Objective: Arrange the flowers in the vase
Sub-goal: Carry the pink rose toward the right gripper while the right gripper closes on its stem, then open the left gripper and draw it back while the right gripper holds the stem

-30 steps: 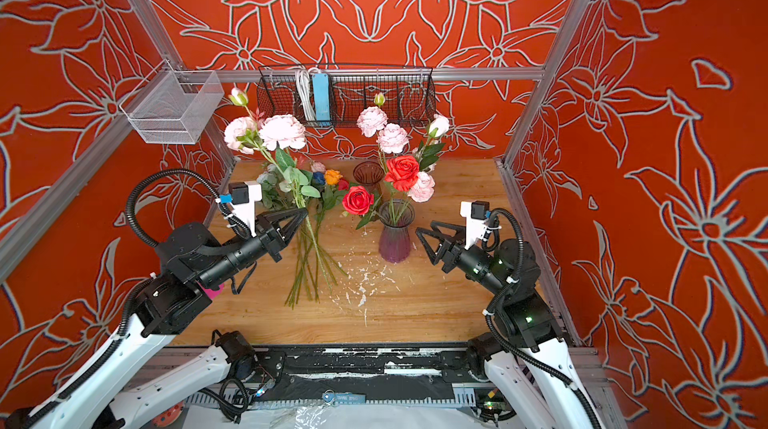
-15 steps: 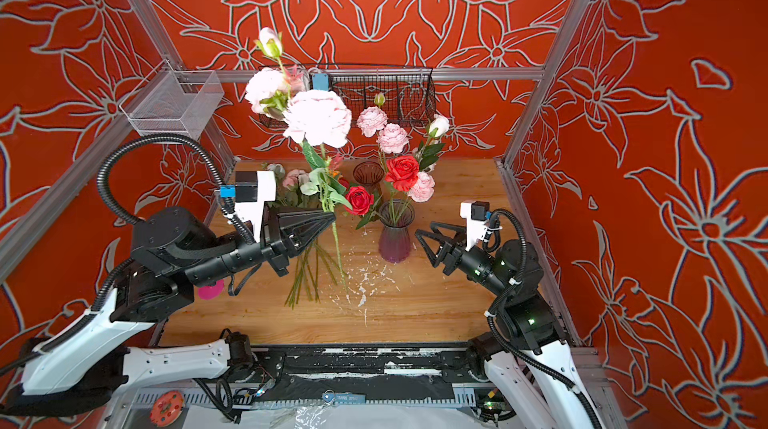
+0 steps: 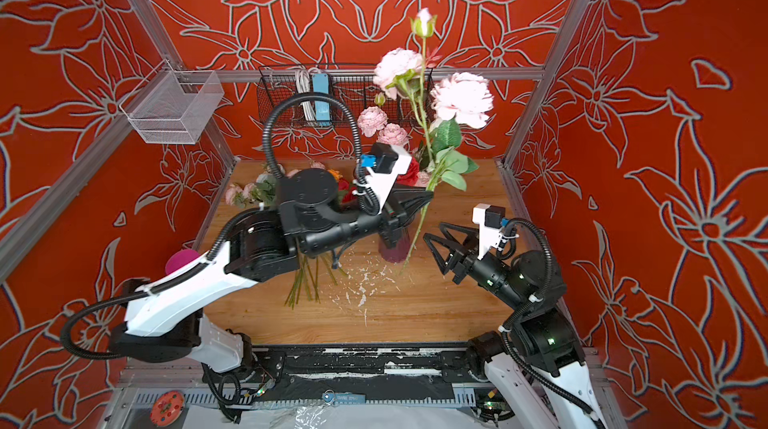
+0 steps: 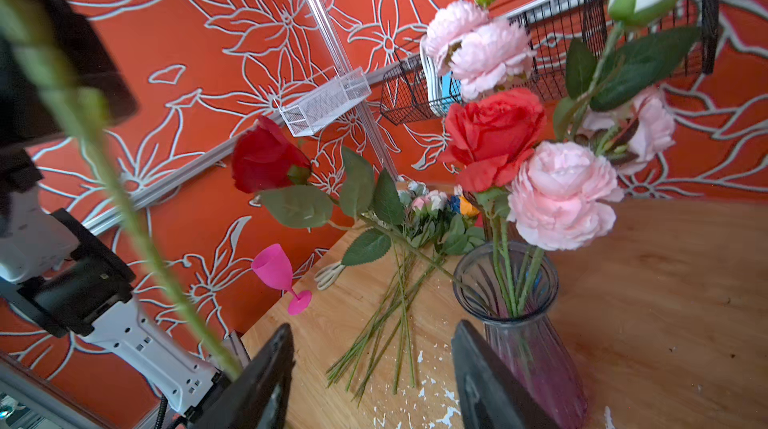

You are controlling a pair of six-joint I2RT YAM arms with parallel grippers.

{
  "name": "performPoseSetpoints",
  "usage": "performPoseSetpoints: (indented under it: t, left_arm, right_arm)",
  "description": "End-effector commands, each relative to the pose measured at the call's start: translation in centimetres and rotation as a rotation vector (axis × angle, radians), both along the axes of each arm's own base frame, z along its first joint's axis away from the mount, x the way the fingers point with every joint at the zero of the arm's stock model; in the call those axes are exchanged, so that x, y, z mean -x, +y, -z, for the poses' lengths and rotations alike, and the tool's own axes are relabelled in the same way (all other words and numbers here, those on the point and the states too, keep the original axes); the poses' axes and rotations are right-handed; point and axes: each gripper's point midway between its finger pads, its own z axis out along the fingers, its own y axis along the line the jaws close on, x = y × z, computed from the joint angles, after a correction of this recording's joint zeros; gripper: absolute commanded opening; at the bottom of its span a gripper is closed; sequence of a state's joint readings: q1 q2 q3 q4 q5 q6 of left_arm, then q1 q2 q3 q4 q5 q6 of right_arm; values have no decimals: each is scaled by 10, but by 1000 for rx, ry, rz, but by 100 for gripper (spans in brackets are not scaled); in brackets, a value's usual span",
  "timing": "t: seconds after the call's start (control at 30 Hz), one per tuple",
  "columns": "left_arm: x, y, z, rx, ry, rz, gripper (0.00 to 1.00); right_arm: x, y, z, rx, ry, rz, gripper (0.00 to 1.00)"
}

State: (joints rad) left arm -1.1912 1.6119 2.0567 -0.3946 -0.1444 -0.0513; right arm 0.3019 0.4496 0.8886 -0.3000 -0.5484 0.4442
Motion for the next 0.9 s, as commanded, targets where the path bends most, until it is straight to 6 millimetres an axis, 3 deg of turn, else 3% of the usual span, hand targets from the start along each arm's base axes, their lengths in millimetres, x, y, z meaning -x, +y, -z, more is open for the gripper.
performPoseSetpoints:
  t: [0.0, 0.17, 0.3, 0.4, 0.53, 0.7, 0.87]
  left_arm:
    - [-7, -3, -8, -8, -14, -38, 0]
    - [-16, -13, 3, -30, 13, -45, 0]
    - [-18, -14, 9, -28, 30, -43, 0]
    - [-19, -10, 10, -25, 37, -48, 0]
    - [-28, -6, 15, -21, 67, -52, 0]
    - [-39, -4, 24, -9, 103, -44, 0]
    - [-46, -4, 27, -11, 105, -45, 0]
  right_arm:
    - [12, -4, -21, 16, -75, 3, 62]
    - [14, -4, -39, 15, -123, 2, 61]
    - [-5, -8, -42, 1, -103, 60, 59]
    - [-20, -10, -42, -16, -88, 100, 48]
    - [-29, -2, -45, -47, -79, 65, 24]
    - [-31, 2, -49, -58, -88, 44, 2]
    - [-35, 3, -47, -49, -76, 45, 0]
